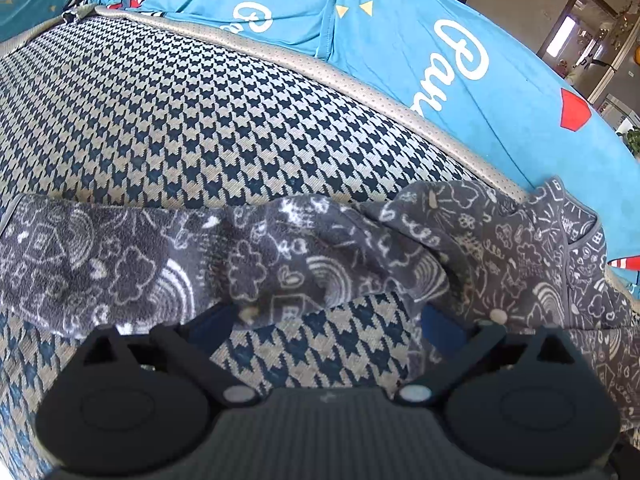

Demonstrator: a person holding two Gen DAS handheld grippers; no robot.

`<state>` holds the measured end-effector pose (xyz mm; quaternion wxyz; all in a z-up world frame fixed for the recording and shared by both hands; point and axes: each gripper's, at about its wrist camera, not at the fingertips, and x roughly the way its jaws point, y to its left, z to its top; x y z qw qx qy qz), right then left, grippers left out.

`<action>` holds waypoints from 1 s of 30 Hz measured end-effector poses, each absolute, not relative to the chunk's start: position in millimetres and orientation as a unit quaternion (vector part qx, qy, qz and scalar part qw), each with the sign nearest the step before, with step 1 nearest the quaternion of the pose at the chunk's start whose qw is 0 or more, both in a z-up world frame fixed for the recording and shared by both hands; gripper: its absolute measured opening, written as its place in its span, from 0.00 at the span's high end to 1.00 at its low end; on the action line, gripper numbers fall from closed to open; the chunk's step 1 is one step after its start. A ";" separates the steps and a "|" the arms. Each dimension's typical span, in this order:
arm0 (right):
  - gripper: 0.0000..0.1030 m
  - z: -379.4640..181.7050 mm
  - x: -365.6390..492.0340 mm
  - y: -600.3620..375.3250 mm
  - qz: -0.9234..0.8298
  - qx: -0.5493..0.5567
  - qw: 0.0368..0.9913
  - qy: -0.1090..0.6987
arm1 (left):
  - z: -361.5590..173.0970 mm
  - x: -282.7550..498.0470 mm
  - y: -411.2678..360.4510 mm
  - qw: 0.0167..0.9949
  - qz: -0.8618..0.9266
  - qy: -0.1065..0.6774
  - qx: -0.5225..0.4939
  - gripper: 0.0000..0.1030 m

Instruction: Fold clothes

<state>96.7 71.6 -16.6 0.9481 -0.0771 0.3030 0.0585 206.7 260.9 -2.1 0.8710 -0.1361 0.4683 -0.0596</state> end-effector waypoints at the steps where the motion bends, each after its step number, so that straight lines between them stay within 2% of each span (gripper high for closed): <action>1: 0.90 -13.1 97.0 69.5 0.049 -0.062 0.953 0.293 | -2.6 207.2 266.7 0.869 -0.058 0.469 -0.145 0.00; 4: 0.90 5.7 93.2 61.5 0.045 0.001 0.968 0.248 | -2.2 209.6 285.9 0.867 -0.043 0.468 -0.164 0.00; 7: 0.90 16.5 91.4 62.9 0.068 0.016 0.972 0.224 | -3.4 211.2 304.7 0.865 -0.024 0.467 -0.180 0.00; 12: 0.86 -0.3 101.6 72.8 0.078 0.006 0.954 0.289 | -6.5 213.4 333.7 0.856 -0.001 0.469 -0.217 0.00; 18: 0.76 0.1 95.6 84.7 0.110 -0.009 0.955 0.275 | -4.2 215.3 356.5 0.855 0.028 0.463 -0.231 0.00; 30: 0.75 -9.1 98.4 95.7 0.126 -0.018 0.947 0.295 | -3.9 220.1 420.7 0.857 0.122 0.438 -0.244 0.00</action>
